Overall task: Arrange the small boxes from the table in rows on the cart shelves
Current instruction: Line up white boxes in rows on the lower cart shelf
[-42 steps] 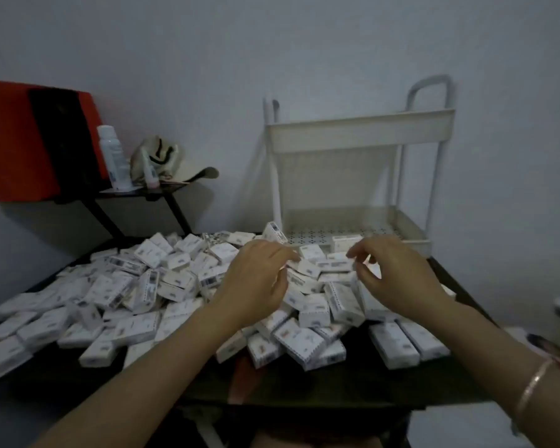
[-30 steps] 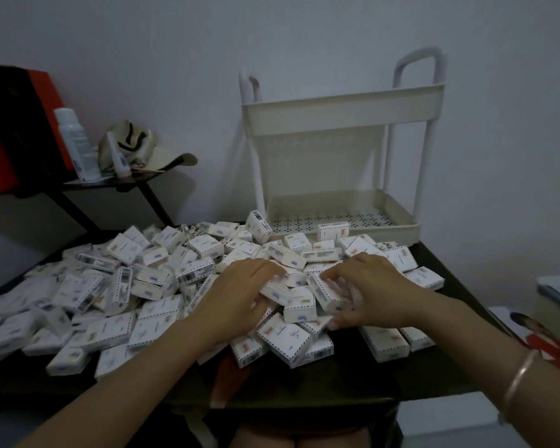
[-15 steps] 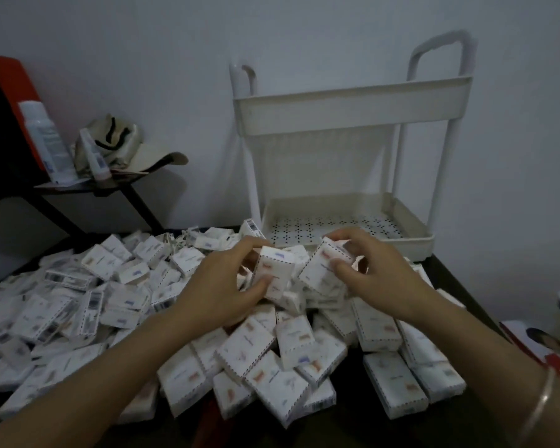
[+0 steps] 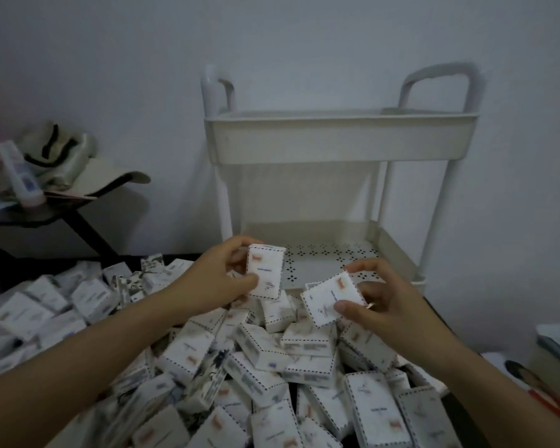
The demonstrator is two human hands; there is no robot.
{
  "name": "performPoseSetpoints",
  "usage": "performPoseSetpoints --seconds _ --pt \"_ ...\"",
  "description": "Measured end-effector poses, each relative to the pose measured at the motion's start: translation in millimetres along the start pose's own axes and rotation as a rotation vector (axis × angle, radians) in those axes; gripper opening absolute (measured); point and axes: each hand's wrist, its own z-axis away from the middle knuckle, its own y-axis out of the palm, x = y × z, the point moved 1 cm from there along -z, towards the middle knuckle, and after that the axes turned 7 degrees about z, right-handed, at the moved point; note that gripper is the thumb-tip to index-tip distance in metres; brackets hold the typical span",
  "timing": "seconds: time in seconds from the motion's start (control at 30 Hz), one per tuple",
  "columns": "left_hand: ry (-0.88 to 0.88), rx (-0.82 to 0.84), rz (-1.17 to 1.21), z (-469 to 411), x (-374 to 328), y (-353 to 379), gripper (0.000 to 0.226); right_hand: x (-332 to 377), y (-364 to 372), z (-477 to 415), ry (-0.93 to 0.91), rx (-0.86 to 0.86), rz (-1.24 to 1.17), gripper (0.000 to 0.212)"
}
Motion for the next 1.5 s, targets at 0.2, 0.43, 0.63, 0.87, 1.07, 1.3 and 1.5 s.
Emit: performPoseSetpoints --seconds 0.2,0.43,0.63,0.87,1.07,1.3,1.5 --pt "-0.087 0.14 0.168 -17 7 -6 0.043 -5 13 -10 0.078 -0.155 0.005 0.041" --pt "-0.038 0.272 0.241 -23 12 -15 0.049 8 31 -24 0.197 -0.166 -0.002 0.036" --pt "-0.029 0.193 0.295 -39 1 -26 0.029 29 28 -45 0.12 -0.172 0.089 0.022" --pt "-0.038 0.091 0.258 -68 -1 -23 0.02 24 19 -92 0.087 -0.149 0.172 0.014" --pt "0.031 0.086 0.114 -89 12 -13 0.027 -2 8 -134 0.022 -0.153 0.438 0.02" --pt "0.199 0.145 -0.777 -98 26 14 0.025 -57 19 -174 0.011 -0.037 0.457 0.031" --pt "0.073 0.37 -1.051 -97 28 17 0.03 -57 38 -181 -0.154 0.085 0.492 0.028"
